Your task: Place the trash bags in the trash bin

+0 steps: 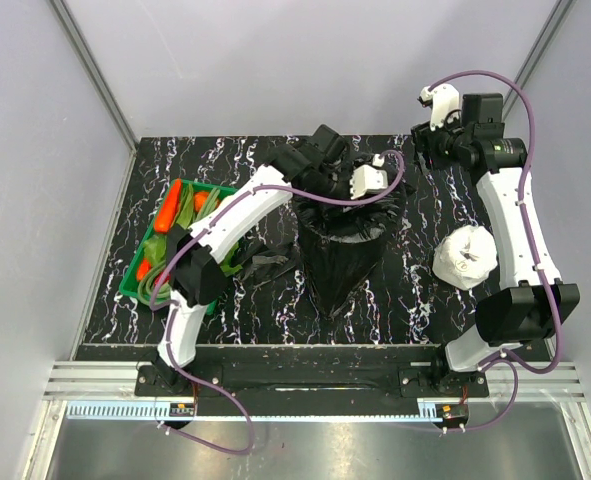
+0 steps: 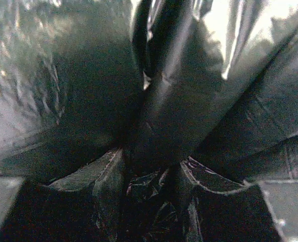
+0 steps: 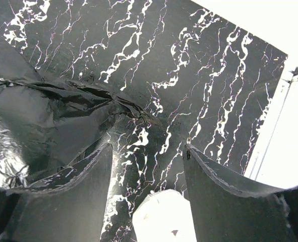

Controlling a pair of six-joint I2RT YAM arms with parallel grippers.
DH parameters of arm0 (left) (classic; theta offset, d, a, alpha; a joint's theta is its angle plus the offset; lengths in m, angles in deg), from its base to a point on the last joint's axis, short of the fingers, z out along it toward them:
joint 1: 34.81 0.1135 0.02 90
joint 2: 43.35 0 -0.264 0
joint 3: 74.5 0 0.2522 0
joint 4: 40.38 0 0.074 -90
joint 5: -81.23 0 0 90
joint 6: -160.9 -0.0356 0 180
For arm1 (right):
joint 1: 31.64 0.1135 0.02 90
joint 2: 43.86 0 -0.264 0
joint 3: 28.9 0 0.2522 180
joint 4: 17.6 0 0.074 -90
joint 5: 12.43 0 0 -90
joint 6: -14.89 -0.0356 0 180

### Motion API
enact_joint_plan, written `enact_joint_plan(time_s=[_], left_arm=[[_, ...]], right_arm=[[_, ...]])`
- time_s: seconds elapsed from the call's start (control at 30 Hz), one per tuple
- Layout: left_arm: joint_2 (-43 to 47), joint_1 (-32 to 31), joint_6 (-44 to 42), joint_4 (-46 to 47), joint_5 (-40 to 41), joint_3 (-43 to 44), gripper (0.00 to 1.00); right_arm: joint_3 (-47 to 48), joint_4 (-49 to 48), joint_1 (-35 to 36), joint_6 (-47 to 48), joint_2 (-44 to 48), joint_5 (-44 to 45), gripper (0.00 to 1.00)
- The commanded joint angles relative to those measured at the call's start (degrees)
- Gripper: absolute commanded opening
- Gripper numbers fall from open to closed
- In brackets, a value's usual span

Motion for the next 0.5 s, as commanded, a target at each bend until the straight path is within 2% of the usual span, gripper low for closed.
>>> enact_joint_plan(time_s=[0.0,0.47], left_arm=[[-1.0,-0.1,-1.3,3.2,-2.5,-0.2,0.45],[-5.3,-2.4,-4.1,5.2,-0.1,-0.2,0.5]], right_arm=[[-0.2,-1.1,0.1,-0.4,1.0,-0.7,0.64],[-2.8,-1.1,0.1,0.5,2.4,1.0,0.65]])
